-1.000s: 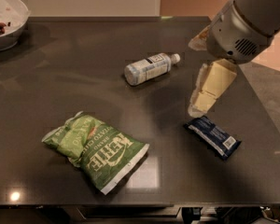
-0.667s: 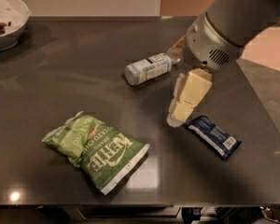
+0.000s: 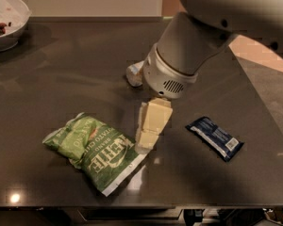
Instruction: Pick green jalapeno chip bag
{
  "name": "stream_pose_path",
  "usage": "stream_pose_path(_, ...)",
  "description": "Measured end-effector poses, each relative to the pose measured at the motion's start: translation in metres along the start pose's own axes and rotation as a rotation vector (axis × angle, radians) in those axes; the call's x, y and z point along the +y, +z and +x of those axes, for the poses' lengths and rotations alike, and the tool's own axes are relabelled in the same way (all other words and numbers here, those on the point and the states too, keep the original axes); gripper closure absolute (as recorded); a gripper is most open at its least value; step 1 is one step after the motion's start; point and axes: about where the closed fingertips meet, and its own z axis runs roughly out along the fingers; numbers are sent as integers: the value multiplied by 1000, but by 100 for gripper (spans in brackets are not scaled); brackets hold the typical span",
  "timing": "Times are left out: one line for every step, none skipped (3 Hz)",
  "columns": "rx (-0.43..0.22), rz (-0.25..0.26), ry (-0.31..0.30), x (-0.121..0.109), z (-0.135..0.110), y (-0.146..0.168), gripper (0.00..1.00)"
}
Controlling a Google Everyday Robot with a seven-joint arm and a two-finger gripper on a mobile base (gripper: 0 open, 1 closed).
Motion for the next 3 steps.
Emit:
stream_pose_path(18, -21, -32, 9, -15, 29, 0)
stream_pose_path(34, -34, -50, 20, -29, 53, 0)
stream_pose_path(54, -56, -52, 29, -40, 73, 0)
